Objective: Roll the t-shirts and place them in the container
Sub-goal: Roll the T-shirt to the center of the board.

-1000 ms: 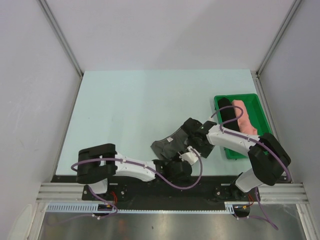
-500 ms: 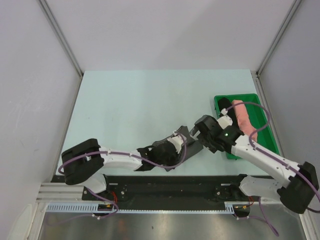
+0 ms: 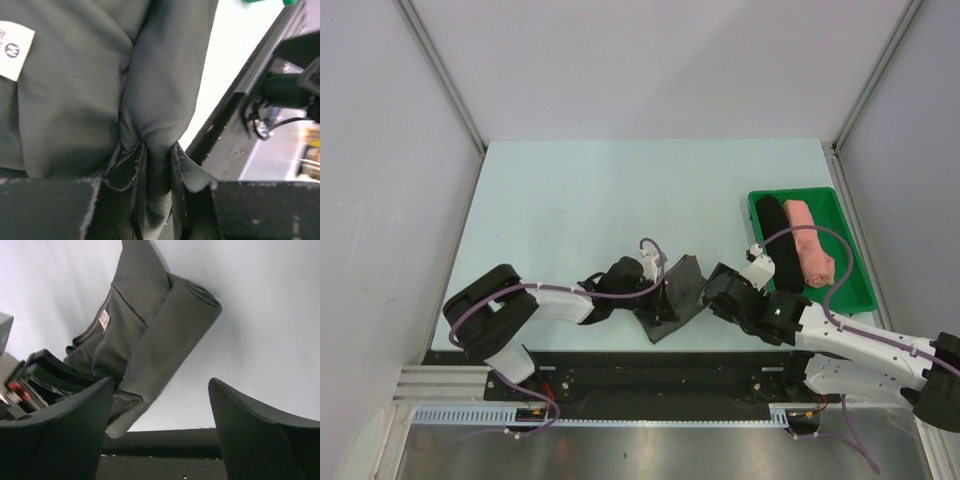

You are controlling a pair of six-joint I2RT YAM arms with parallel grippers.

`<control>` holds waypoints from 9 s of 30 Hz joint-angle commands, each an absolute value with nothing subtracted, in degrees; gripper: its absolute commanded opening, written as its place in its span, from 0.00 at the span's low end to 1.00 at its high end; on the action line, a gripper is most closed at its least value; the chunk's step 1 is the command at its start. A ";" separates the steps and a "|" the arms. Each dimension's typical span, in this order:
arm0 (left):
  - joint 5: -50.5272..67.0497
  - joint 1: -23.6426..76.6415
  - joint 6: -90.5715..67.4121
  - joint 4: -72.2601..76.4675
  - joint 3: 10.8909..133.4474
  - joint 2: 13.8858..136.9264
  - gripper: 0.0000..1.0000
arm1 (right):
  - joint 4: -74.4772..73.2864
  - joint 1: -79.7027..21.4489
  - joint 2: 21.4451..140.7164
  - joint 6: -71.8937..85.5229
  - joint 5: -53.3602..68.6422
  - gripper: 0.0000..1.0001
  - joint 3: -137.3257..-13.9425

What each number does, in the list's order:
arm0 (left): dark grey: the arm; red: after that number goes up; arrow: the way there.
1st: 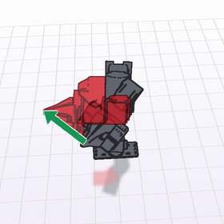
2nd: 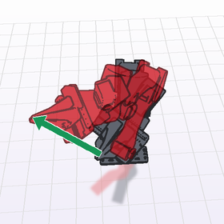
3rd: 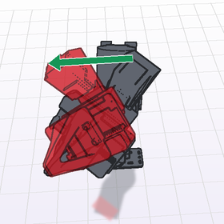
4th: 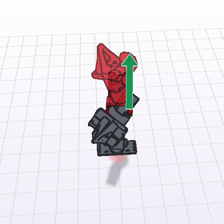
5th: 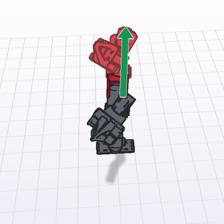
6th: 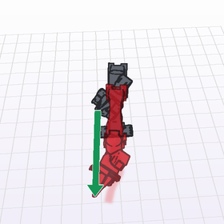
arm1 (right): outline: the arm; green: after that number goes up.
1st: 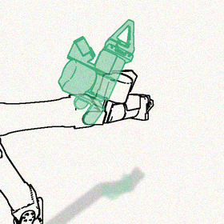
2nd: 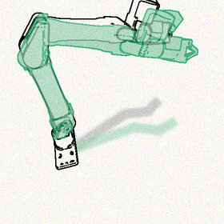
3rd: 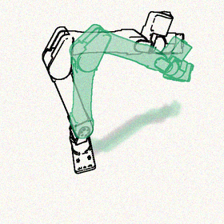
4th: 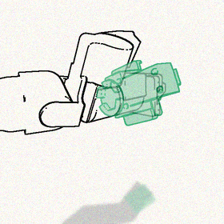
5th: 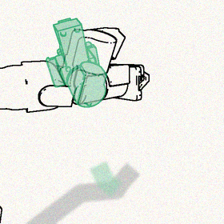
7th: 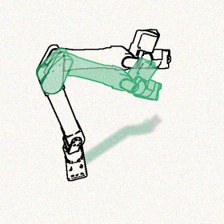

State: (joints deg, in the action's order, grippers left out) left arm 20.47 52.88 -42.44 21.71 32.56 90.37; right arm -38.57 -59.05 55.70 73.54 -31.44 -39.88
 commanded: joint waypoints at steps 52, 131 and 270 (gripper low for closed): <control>16.62 48.86 -33.93 0.89 38.58 75.52 0.66 | -32.78 -44.12 81.65 74.01 -20.13 0.45 -44.29; 33.75 48.52 -52.55 26.27 27.25 94.04 0.32 | -34.11 -60.64 59.41 71.63 -35.33 0.34 -38.85; -13.90 69.00 -27.86 2.29 35.42 86.49 0.61 | -26.10 -39.20 61.70 59.50 -19.33 0.65 -40.70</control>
State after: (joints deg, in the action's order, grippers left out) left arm -22.90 71.61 -27.53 6.70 37.41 87.02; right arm -23.22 -37.04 64.64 59.83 -16.78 -42.37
